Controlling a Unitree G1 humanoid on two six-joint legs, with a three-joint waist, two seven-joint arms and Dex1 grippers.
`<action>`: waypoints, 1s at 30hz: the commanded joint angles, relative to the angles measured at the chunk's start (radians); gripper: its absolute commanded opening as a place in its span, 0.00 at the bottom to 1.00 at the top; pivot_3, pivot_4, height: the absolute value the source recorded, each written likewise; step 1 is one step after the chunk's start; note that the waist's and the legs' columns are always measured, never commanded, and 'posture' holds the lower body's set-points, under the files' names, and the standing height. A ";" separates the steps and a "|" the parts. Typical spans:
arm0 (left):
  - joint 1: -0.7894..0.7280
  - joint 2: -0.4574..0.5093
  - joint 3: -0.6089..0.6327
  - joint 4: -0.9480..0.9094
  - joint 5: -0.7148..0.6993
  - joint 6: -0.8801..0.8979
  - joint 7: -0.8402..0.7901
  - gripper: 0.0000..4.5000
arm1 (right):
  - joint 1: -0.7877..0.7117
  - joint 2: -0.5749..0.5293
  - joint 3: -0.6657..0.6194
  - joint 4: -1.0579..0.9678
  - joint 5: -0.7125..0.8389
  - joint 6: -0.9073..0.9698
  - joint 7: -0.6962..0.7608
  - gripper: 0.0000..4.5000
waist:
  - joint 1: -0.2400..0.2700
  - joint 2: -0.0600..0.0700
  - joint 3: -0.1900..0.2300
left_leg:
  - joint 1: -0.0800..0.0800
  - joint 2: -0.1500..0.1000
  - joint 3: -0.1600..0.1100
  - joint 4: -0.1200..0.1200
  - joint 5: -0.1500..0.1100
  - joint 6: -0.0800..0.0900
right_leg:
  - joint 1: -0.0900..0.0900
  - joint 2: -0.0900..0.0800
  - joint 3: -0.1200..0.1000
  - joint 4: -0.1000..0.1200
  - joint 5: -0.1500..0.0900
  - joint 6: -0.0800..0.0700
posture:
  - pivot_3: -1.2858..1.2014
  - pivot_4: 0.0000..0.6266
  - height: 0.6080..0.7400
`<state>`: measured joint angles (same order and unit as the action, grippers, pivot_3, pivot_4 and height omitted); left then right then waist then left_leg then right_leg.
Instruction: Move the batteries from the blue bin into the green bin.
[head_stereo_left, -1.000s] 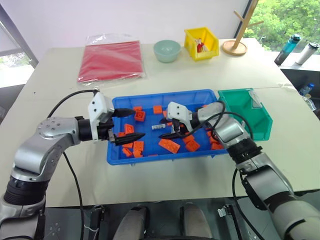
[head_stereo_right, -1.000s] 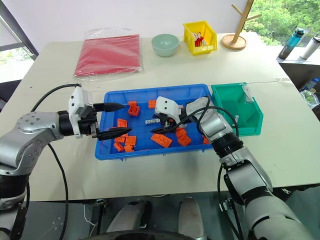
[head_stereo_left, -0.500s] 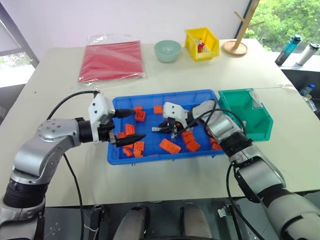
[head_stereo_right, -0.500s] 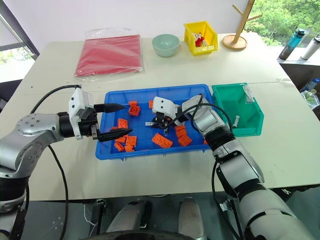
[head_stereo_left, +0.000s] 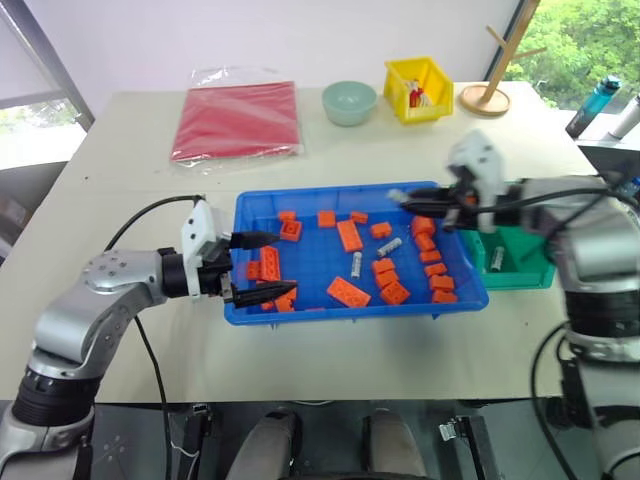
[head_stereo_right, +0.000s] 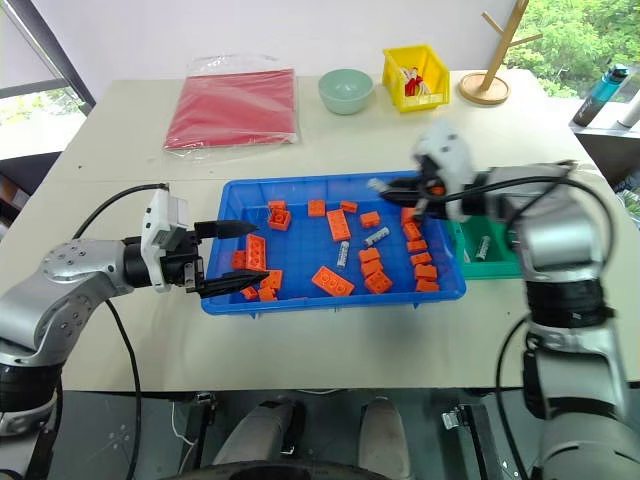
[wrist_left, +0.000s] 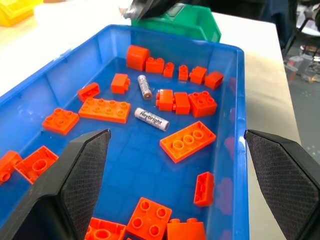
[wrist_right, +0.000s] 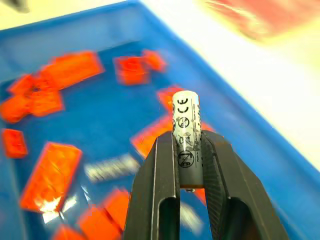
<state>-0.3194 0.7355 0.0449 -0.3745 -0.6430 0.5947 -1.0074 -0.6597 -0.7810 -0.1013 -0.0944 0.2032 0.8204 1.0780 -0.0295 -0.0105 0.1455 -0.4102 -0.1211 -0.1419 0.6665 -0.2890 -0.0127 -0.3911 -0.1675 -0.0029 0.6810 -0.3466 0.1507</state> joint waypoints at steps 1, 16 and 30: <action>-0.051 -0.012 -0.020 0.033 0.002 -0.029 -0.038 1.00 | 0.076 -0.076 -0.140 -0.005 0.023 0.038 -0.067 0.03 | 0.008 0.000 0.000 | 0.000 0.000 0.001 0.000 0.000 0.000 | 0.000 0.000 0.000 0.000 0.000 0.000 | 0.52 0.24 0.82; -0.121 -0.033 -0.065 0.115 0.060 -0.085 -0.092 1.00 | 0.176 -0.119 -0.220 0.025 0.055 -0.017 -0.254 0.68 | 0.009 0.000 0.000 | 0.000 0.001 0.004 0.000 0.000 0.000 | -0.001 0.000 0.000 0.000 0.000 0.000 | 0.52 0.24 0.82; -0.089 -0.020 -0.037 0.091 0.071 -0.087 -0.070 1.00 | -0.031 0.051 0.212 -0.078 0.132 -0.019 -0.118 0.78 | 0.000 0.000 0.000 | 0.000 0.003 0.003 0.000 0.000 0.000 | -0.001 0.001 0.000 0.000 0.000 0.000 | 0.52 0.24 0.82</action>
<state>-0.4112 0.7071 -0.0155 -0.2501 -0.5751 0.5217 -1.0813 -0.6676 -0.7408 0.0693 -0.1506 0.3420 0.8317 0.9407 -0.0292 -0.0108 0.1458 -0.4099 -0.1185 -0.1387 0.6662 -0.2890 -0.0126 -0.3917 -0.1668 -0.0027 0.6810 -0.3466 0.1507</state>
